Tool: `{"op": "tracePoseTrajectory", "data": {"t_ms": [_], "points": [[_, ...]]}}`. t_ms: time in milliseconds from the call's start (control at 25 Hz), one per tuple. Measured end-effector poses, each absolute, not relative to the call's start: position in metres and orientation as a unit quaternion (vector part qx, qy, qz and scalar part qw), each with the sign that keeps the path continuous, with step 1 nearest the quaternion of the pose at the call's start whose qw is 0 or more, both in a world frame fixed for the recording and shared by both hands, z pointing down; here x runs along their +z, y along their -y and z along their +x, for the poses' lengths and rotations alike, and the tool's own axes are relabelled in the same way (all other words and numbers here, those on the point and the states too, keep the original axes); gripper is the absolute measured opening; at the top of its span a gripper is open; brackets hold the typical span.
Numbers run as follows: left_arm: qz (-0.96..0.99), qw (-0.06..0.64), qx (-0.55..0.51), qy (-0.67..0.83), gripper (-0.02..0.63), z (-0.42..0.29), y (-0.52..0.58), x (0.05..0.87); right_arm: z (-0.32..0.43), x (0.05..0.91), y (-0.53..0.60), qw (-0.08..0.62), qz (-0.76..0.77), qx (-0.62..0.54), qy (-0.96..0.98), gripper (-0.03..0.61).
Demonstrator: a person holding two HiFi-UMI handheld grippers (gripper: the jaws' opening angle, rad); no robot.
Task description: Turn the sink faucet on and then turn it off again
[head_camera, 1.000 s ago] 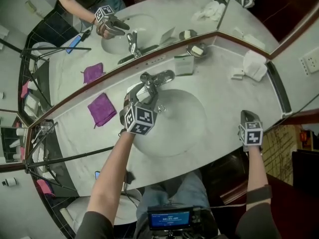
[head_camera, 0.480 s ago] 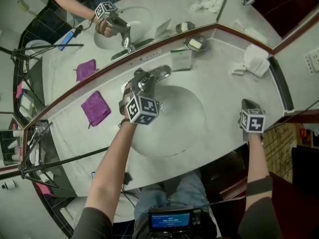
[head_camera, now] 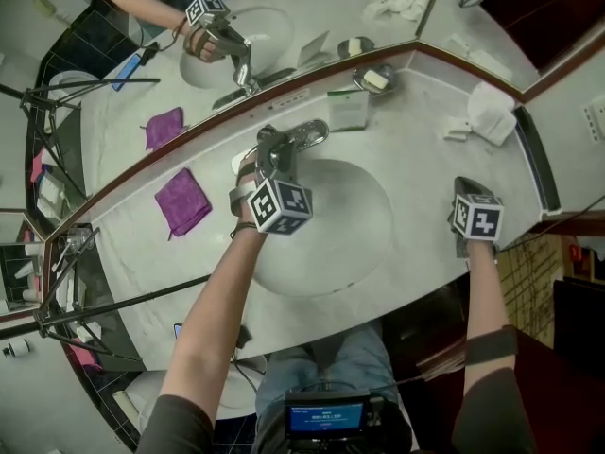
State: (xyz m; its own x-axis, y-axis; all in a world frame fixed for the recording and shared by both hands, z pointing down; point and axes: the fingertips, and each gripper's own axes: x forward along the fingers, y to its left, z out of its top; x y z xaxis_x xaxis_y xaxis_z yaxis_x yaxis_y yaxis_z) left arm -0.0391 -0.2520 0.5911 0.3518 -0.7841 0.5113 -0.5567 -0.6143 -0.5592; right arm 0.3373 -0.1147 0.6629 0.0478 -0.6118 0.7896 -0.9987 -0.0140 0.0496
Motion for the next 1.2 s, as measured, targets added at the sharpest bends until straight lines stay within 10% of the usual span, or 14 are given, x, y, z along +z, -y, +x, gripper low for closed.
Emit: {"op": "tracePoseTrajectory", "data": {"t_ms": [1200], "points": [[-0.785,0.190,-0.475,-0.349,0.077,-0.020,0.223,0.620,0.326,0.661,0.114,0.310,0.641,0.327,0.621,0.005]]}}
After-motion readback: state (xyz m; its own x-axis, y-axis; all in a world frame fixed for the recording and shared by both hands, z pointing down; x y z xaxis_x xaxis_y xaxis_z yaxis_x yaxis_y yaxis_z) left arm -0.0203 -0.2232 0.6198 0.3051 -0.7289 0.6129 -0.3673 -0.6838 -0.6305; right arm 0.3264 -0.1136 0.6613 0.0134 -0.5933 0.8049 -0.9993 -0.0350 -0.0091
